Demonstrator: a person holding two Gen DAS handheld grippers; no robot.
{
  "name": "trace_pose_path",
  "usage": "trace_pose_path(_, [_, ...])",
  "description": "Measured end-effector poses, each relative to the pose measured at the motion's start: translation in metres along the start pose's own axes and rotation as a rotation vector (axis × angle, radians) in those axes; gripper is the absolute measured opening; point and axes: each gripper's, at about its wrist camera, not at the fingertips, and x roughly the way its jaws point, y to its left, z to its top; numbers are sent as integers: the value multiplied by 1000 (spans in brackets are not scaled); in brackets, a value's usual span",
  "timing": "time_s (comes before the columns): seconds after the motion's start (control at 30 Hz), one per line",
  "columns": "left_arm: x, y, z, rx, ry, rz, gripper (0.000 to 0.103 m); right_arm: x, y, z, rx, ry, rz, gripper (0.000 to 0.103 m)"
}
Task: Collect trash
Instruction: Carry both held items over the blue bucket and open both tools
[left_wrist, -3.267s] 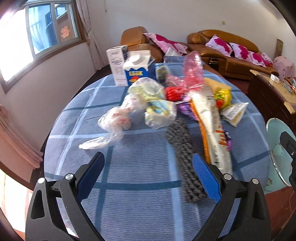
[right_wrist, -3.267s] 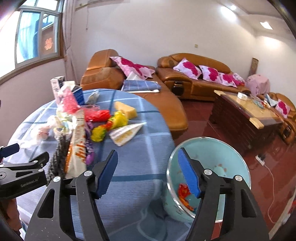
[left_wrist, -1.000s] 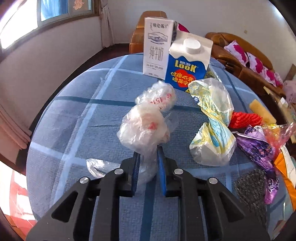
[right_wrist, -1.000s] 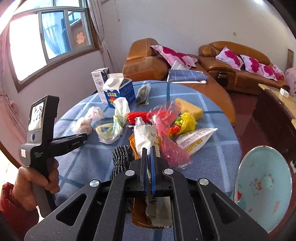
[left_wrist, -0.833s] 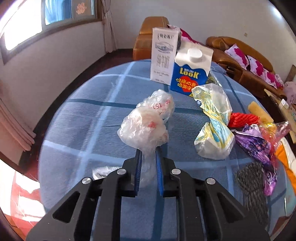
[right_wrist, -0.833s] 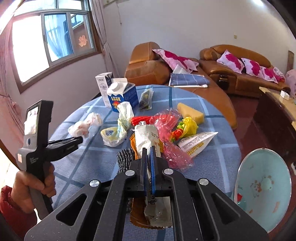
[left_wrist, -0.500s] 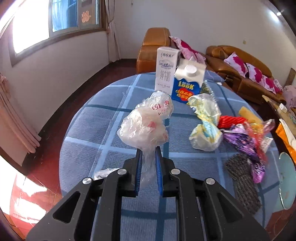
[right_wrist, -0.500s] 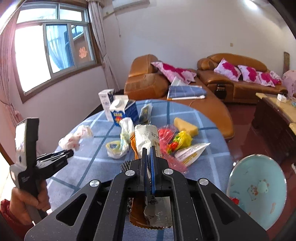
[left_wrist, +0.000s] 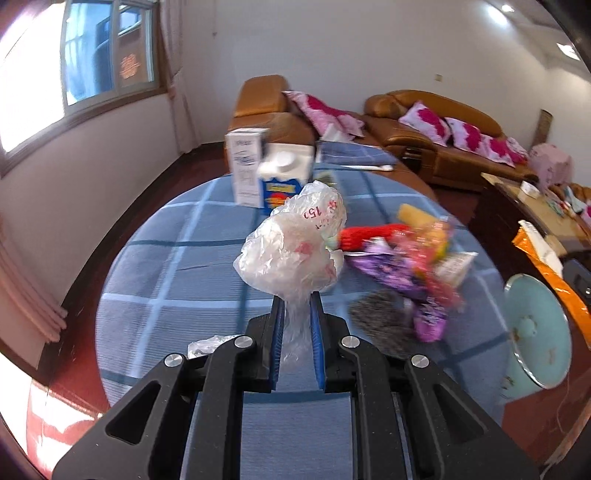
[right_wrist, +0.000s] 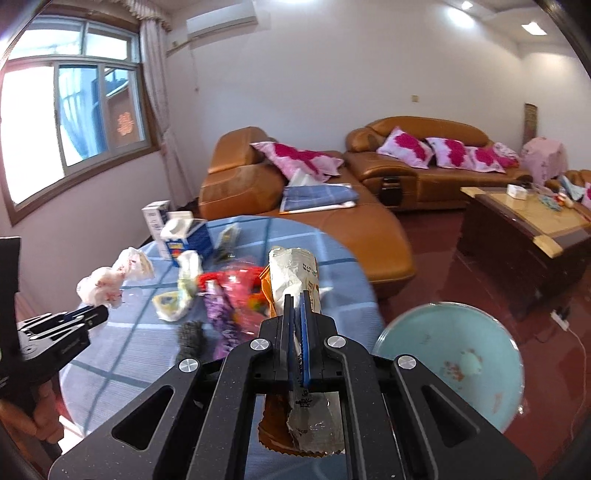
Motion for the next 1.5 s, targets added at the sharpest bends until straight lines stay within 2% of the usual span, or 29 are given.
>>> trace_pose_path(0.37, [-15,-84,-10,148,-12,-111,14,-15,-60,-17,64,-15,-136,4])
trace_pose_path(1.0, [-14,-203,-23,345,-1,-265,14,-9,-141,-44,187,20,-276,4])
trace_pose_path(1.23, [-4,-246,-33,407,34,-321,14,3,-166,-56,207,48,-328,4])
trace_pose_path(1.5, [15,-284,-46,456,94,-356,14,25,-187,-69,265,107,-327,4])
